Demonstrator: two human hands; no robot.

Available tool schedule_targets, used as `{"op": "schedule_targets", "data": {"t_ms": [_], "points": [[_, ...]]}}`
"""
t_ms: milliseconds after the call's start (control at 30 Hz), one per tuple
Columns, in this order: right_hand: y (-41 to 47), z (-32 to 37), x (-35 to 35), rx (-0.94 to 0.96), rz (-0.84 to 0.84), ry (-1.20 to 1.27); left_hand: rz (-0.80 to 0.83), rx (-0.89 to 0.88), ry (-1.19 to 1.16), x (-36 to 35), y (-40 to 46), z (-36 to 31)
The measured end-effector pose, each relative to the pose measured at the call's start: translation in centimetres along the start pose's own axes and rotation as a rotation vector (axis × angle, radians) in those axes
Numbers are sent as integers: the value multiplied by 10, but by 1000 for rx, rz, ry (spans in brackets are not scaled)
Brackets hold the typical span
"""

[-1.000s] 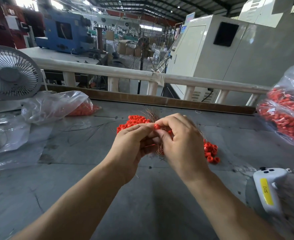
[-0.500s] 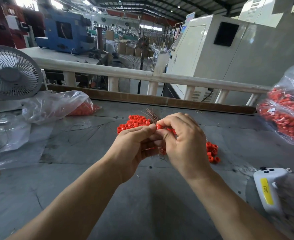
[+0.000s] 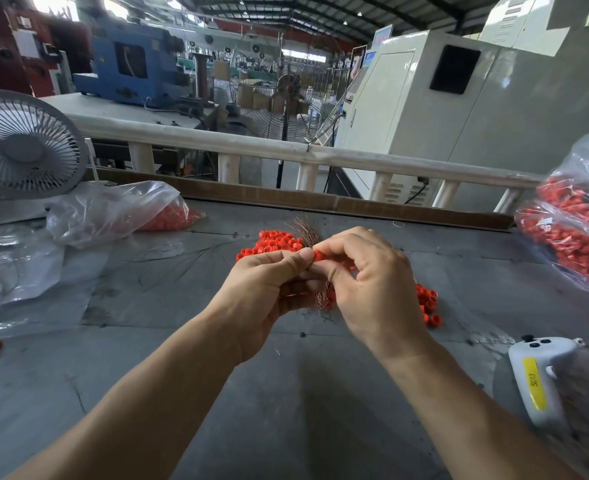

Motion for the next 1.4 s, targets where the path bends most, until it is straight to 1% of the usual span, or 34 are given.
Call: {"op": "schedule_targets", "data": {"t_ms": [200,333,467,600,667,767,833,967,1100,1233,1400], "points": [[-2,8,4,83,-58,-66,-6,-4,-6,-1,0,1],[-2,9,4,79,-79,-40,-7,-6,-17,-2,-1,0],[0,8,2,96,-43,-55,-28,-14,-52,0,0,-2],[-1,6,5,121,-84,-170,-7,-56,4,0,0,-5],[-1,6,5,125,-81,-184,-26,-92,37,1,0,-8],[-2,5,-1,123,-10,-153,-68,-125,41,5,1,-10],[-3,4,-5,115,22,-122,-85,-108,39,7,1,-8],[-3,0,-9,65,37,-54,-87,-74,15,9,2,-4],[-3,-3,-9,36,18,3,-79,-76,-45,6,3,-2],[-3,0,-16,24,56,20,-116,-76,-126,10,5,0],[-6,-4,-18,-26,51,54,-154,-52,-172,16,5,3]]}}
Point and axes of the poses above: each hand's wrist, its own y-axis towards the middle knuckle, its own x-axis out of the back of the hand, z = x × y, the point moved 8 cm from there along y, towards the middle knuckle, and after that the axes turned 5 degrees about -y, right-handed, at the moved point
